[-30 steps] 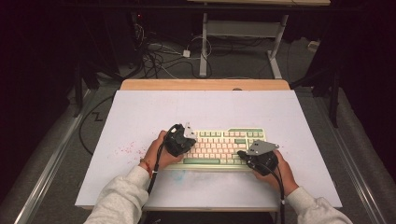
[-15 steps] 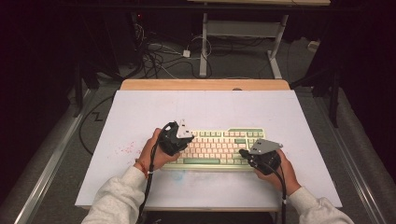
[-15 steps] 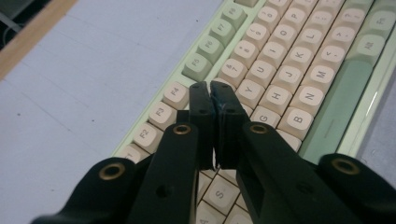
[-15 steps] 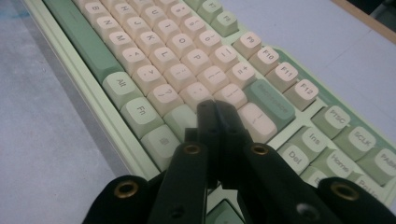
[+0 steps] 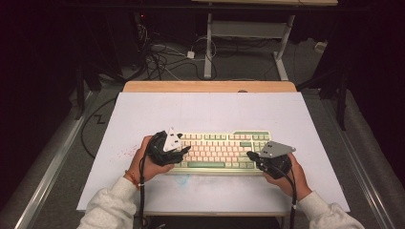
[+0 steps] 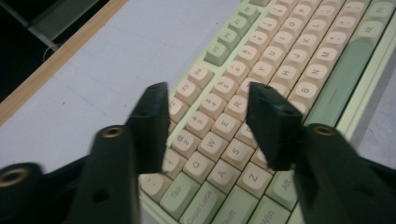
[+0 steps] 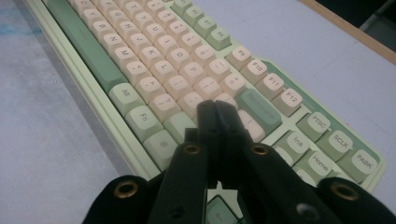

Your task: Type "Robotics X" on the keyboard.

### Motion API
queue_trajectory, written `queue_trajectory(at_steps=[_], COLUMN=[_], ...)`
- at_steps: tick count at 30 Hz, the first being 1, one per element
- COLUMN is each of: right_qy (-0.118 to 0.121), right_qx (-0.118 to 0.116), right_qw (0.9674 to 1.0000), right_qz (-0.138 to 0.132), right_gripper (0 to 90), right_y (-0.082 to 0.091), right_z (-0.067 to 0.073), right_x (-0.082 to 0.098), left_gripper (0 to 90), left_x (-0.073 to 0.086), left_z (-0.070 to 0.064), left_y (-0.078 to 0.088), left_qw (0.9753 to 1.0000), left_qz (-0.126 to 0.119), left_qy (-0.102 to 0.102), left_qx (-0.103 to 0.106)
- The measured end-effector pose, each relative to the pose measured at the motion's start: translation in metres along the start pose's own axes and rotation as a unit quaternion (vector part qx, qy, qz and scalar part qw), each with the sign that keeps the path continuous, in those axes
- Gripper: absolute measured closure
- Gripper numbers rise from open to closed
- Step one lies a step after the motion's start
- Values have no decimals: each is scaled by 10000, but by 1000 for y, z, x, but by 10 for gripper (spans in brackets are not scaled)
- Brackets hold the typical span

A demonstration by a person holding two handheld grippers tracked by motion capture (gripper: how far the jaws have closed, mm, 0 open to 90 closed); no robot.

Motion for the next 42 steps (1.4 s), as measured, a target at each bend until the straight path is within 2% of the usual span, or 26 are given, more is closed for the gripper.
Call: queue_trajectory(at_steps=[2,3,4,5,7,8,12,16,23,32,36,42], right_qy=[14,14,-2,2,13,23,-2,20,82,163,223,279], right_qx=[-2,-2,-6,-2,-7,7,6,-17,-64,-155,-241,-345], right_qw=[10000,10000,10000,10000,10000,10000,10000,10000,9999,9997,9994,9987], right_qz=[-8,-8,-10,-19,-28,-23,-90,-95,-102,-47,74,256], right_gripper=[900,900,900,900,900,900,900,900,900,900,900,900], right_y=[1,1,1,1,1,2,3,1,-7,-29,-45,-63], right_z=[0,0,0,-1,-1,-1,-2,-1,1,4,11,15], right_x=[-1,-1,-1,-2,-2,-3,-8,-13,-24,-42,-53,-58], left_gripper=[337,337,271,255,232,217,203,193,188,188,187,188], left_x=[6,9,12,15,21,25,36,47,65,80,82,82], left_z=[-1,-2,-3,-4,-5,-5,-7,-9,-12,-15,-15,-14], left_y=[3,4,6,7,10,11,13,18,25,29,30,29], left_qw=[9999,9999,9998,9997,9997,9996,9993,9990,9985,9980,9979,9979], left_qz=[-44,-61,-90,-124,-140,-116,49,75,258,390,407,396], left_qy=[45,59,62,81,117,130,152,223,175,245,256,311], left_qx=[-119,-102,-163,-218,-163,-228,-346,-379,-455,-431,-438,-414])
Point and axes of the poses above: each handheld gripper's, and its own axes: y roughly backward along the jaws, x roughly out of its underside, z roughly to its left, the point moved 1 cm from there along -y, roughly forward along the jaws, and after that the axes turned 4 degrees about z, right-handed, at the moved point
